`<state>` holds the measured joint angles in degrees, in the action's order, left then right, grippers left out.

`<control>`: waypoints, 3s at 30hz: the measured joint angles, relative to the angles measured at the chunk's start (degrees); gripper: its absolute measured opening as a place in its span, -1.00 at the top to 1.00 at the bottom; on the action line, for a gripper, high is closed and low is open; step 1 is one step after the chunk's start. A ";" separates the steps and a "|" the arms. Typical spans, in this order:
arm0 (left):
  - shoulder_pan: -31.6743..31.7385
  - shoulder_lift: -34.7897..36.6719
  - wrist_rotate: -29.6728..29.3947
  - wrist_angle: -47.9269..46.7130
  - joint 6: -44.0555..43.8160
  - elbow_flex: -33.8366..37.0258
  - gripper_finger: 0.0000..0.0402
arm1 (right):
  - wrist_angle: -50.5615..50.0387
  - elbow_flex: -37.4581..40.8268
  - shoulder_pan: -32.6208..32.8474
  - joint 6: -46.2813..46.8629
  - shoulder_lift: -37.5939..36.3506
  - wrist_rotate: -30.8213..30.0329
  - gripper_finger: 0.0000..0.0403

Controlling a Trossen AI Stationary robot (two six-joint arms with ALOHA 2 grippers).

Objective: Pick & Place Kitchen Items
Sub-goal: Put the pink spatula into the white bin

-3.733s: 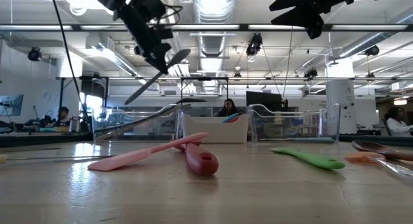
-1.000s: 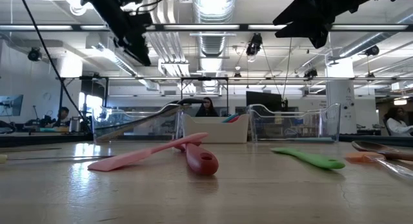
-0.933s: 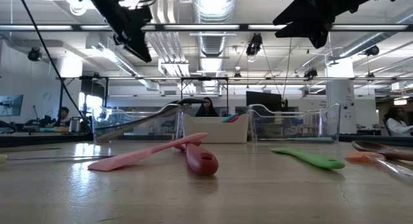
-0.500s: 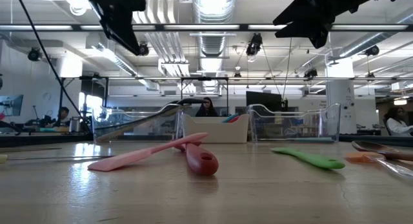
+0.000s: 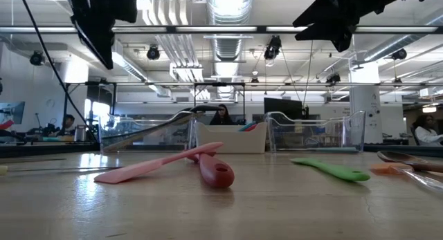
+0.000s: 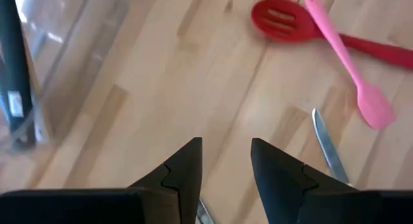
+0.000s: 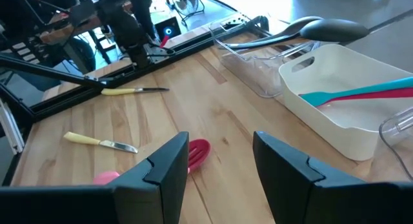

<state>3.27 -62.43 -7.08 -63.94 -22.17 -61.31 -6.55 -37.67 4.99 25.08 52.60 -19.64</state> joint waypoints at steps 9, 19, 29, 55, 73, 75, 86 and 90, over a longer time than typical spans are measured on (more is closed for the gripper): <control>-5.11 -0.01 0.46 6.85 -2.97 5.29 0.31 | 0.00 0.00 0.00 -0.06 0.00 0.00 0.17; -7.18 -1.00 7.72 31.22 -0.07 14.51 0.31 | 0.08 0.00 0.00 -0.10 -0.01 -0.02 0.17; -7.24 -9.01 14.81 48.20 -4.99 21.18 0.31 | 1.38 0.33 0.00 -0.17 -0.02 -0.02 0.17; -9.01 -26.91 19.68 67.14 -12.05 20.07 0.25 | 1.35 0.66 0.00 -0.20 -0.02 -0.02 0.17; -9.03 -30.41 17.65 70.48 -12.81 20.05 -0.17 | 1.36 0.74 -0.01 -0.20 -0.02 -0.52 0.17; -9.03 -31.13 17.63 71.16 -12.81 20.05 -0.17 | 1.37 0.79 -0.02 -0.22 -0.02 -0.55 0.17; -9.18 -35.36 18.31 76.65 -12.86 20.01 -0.16 | 1.33 0.83 0.00 -0.20 -0.02 -1.53 0.17; -9.25 -36.39 18.33 78.57 -12.90 19.96 -0.16 | 1.33 0.96 0.00 -0.22 -0.02 -1.53 0.17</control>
<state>-5.98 -98.82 11.25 14.63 -35.07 -41.34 -5.21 -36.71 4.99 24.86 52.58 -21.17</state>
